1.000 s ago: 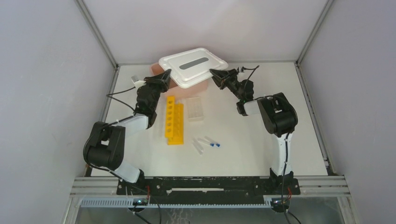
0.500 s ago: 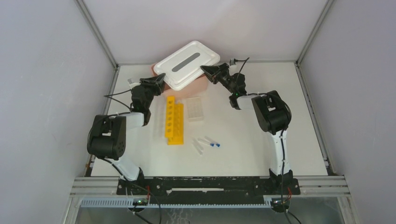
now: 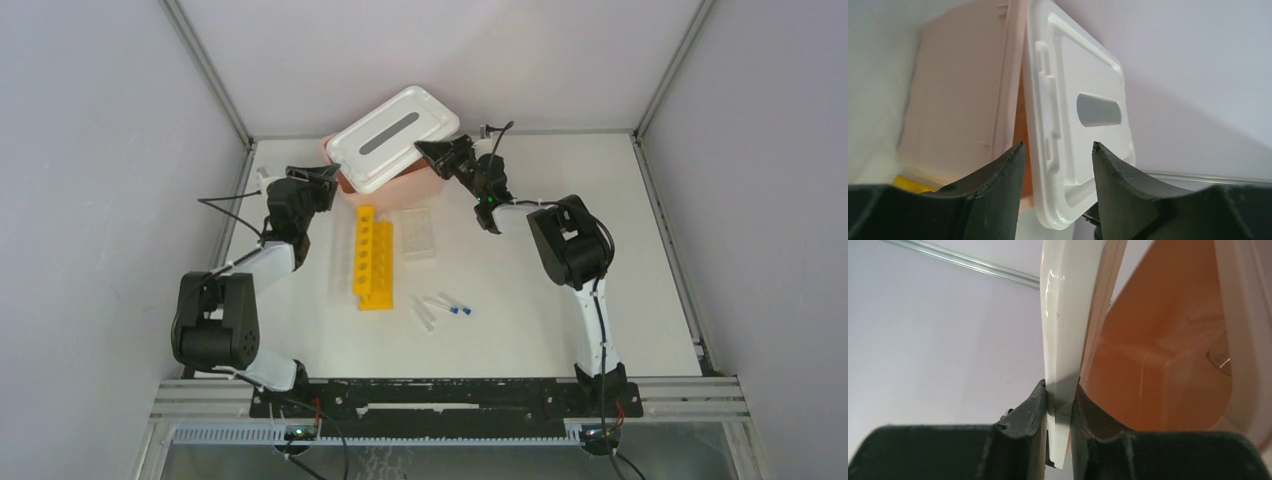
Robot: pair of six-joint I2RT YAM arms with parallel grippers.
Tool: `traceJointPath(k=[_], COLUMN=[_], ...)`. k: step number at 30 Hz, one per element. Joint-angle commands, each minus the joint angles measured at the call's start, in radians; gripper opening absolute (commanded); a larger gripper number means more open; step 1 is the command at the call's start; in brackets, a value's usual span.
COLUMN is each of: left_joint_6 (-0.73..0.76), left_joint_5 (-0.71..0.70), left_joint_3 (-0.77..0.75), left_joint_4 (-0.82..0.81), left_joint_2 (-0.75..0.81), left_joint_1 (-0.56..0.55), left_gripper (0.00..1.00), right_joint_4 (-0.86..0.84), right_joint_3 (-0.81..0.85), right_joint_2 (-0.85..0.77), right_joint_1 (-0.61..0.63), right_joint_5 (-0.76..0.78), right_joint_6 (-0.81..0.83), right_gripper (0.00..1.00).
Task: Organize the chemistry lab equipment
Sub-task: Close the lid of the storage box.
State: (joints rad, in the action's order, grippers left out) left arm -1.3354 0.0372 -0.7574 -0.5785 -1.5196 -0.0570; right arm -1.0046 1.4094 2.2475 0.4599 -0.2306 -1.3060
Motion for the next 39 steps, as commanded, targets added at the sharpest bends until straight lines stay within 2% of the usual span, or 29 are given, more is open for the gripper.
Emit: traceJointPath(k=[1, 6, 15, 23, 28, 39], left_joint_6=[0.12, 0.157, 0.261, 0.314, 0.318, 0.319], left_joint_5=[-0.029, -0.061, -0.131, -0.115, -0.117, -0.085], left_joint_3=[-0.083, -0.112, -0.151, -0.186, -0.166, -0.205], left_joint_4=[0.12, 0.193, 0.3, 0.302, 0.245, 0.226], left_joint_2=[0.051, 0.063, 0.096, 0.056, 0.039, -0.02], left_joint_1=[0.019, 0.026, 0.029, 0.034, 0.036, 0.037], left_gripper=[0.56, 0.56, 0.56, 0.57, 0.57, 0.57], right_joint_4=[-0.011, 0.033, 0.108, 0.156, 0.197, 0.274], right_joint_3=[0.053, 0.041, 0.026, 0.023, 0.028, 0.028], right_joint_2=[-0.005, -0.019, -0.044, -0.052, -0.052, -0.056], right_joint_1=[0.023, 0.037, 0.053, 0.071, 0.075, 0.077], right_joint_5=[0.044, 0.047, 0.051, 0.059, 0.053, 0.027], right_joint_6=[0.08, 0.122, 0.151, 0.163, 0.17, 0.185], right_gripper=[0.03, 0.04, 0.15, 0.23, 0.25, 0.41])
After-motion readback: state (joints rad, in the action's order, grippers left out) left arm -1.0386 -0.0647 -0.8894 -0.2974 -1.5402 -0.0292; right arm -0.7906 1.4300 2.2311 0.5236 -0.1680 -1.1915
